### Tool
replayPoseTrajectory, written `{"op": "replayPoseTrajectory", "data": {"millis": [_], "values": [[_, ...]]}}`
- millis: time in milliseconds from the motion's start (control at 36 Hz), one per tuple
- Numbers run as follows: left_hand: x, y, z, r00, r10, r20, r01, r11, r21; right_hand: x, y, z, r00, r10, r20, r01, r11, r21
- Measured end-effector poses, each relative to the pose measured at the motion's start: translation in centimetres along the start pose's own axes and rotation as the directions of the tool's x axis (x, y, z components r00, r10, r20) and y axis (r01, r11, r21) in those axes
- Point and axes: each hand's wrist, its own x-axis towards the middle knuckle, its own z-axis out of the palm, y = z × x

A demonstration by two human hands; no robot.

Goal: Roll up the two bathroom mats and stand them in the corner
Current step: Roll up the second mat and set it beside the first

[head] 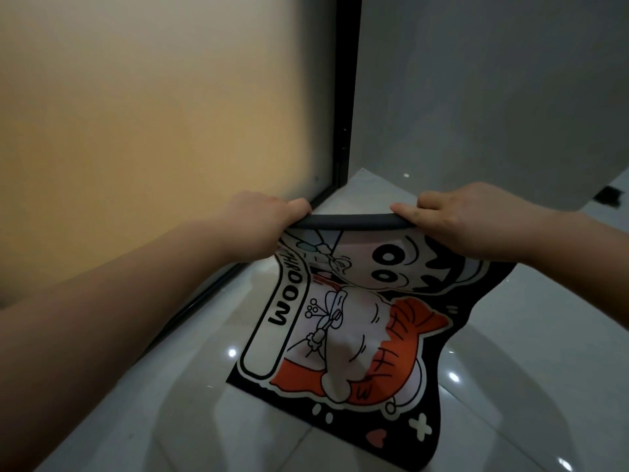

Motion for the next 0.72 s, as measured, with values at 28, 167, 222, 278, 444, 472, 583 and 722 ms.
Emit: {"op": "replayPoseTrajectory", "data": {"millis": [28, 167, 222, 278, 444, 472, 583, 722], "values": [[0.0, 0.0, 0.1, 1.000, -0.009, -0.007, 0.009, 1.000, 0.005, 0.0, 0.1, -0.1, 1.000, -0.002, -0.014, 0.002, 1.000, 0.008], [-0.4, -0.2, 1.0, 0.992, 0.065, -0.111, -0.075, 0.993, -0.088, 0.0, 0.1, -0.7, 0.999, -0.029, -0.024, 0.028, 0.999, -0.023], [-0.5, -0.2, 1.5, 0.972, 0.136, -0.192, -0.150, 0.987, -0.064, -0.2, -0.1, -0.7, 0.999, -0.035, -0.007, 0.035, 0.999, -0.028], [-0.4, -0.2, 1.6, 0.967, 0.146, -0.209, -0.165, 0.983, -0.078, -0.3, -0.1, -0.7, 1.000, -0.030, 0.009, 0.030, 0.999, -0.029], [0.4, 0.3, 0.9, 0.990, 0.100, -0.101, -0.110, 0.989, -0.103, -0.4, -0.8, -0.8, 0.998, 0.049, 0.032, -0.051, 0.996, 0.069], [0.4, 0.3, 0.7, 0.995, 0.082, -0.060, -0.088, 0.990, -0.112, -0.4, -0.9, -0.6, 0.998, 0.055, 0.030, -0.058, 0.995, 0.076], [0.6, -0.1, 0.1, 0.999, 0.025, 0.046, -0.021, 0.995, -0.096, -0.2, -1.0, 0.2, 0.998, 0.053, -0.032, -0.052, 0.998, 0.026], [1.1, 0.4, -0.2, 0.995, 0.046, 0.087, -0.034, 0.990, -0.135, 0.9, -1.4, -0.5, 0.964, 0.226, 0.141, -0.253, 0.941, 0.224]]}}
